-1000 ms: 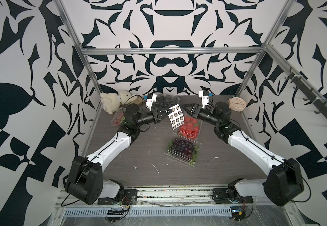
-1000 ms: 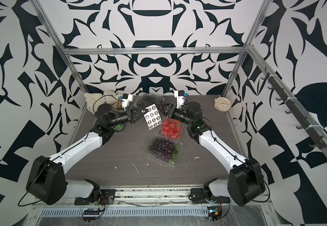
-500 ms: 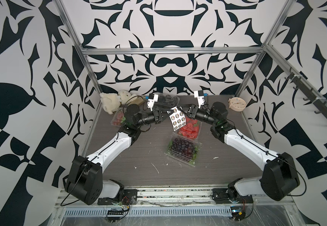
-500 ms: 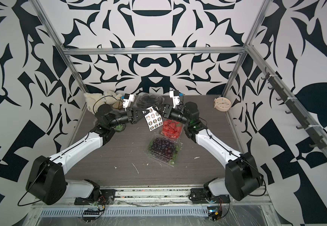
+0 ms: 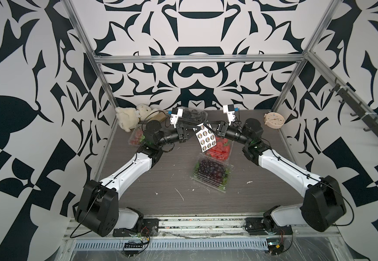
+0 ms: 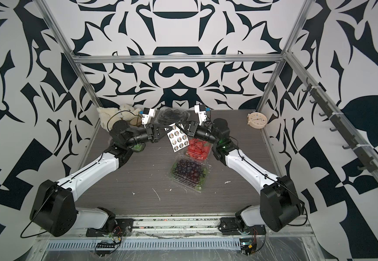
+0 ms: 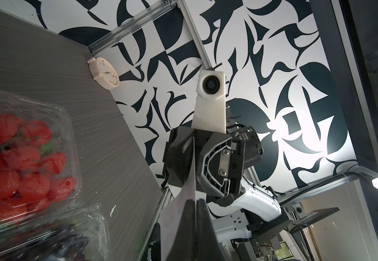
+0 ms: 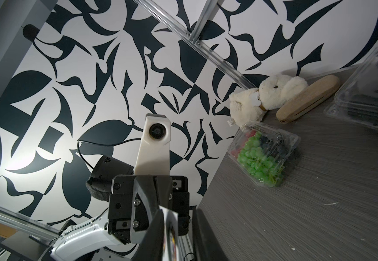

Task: Label fruit boxes
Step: Pick up the label sticker from the center of the board.

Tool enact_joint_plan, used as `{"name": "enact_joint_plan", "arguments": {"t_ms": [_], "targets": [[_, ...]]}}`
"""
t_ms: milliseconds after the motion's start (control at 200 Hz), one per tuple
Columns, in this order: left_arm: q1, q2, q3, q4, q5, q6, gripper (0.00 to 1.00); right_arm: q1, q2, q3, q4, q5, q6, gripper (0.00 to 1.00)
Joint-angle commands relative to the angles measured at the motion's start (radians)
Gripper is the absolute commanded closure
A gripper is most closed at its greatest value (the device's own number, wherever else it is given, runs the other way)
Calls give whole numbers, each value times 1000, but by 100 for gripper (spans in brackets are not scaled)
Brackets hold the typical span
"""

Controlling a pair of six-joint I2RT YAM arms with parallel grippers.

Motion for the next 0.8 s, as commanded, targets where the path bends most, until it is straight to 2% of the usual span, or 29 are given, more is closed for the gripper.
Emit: {"name": "enact_joint_plan", "arguments": {"t_ms": [0, 435, 510, 590, 800], "targets": [[-3, -10, 26, 28, 9, 4, 100, 9, -43, -5, 69, -23, 4, 73], [-3, 6, 29, 43, 18, 2, 100, 10, -38, -22, 132, -50, 46, 76], [-3, 2, 32, 49, 27, -2, 100, 8, -39, -16, 124, -51, 42, 69], [-3, -2, 42, 47, 48, 0, 100, 0, -41, -5, 103, -57, 29, 68], [-3, -27, 87, -98, 77, 106, 100, -10, -38, 12, 107, -102, 34, 71]]}}
